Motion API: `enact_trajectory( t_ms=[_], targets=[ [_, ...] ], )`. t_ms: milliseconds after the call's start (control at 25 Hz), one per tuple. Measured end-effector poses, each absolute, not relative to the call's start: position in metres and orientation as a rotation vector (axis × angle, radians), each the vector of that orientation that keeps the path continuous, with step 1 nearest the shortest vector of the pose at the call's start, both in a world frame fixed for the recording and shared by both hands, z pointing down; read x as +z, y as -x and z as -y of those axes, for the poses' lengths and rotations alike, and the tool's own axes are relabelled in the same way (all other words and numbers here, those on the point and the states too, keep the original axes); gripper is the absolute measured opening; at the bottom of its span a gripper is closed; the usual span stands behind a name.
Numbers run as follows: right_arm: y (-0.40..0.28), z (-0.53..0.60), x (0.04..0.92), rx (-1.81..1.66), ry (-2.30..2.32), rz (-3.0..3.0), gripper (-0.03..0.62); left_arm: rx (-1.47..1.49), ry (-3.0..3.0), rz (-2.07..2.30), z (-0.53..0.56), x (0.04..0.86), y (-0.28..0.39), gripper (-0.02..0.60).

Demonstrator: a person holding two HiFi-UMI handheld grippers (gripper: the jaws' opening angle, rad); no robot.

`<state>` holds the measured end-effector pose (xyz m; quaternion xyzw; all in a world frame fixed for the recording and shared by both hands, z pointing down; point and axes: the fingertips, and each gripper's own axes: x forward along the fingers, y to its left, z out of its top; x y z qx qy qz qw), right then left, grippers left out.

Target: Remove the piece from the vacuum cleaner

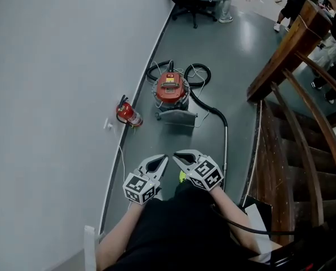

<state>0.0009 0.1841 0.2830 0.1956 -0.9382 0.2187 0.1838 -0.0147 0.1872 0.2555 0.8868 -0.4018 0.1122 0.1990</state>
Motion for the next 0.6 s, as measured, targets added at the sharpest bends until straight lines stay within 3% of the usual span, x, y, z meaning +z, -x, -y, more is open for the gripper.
enact_trajectory(
  t_ms=[600],
  targets=[
    [0.001, -0.131, 0.299, 0.632, -0.548, 2.598, 0.017, 0.32, -2.489, 1.088, -0.133, 0.265, 0.018, 0.008]
  ],
)
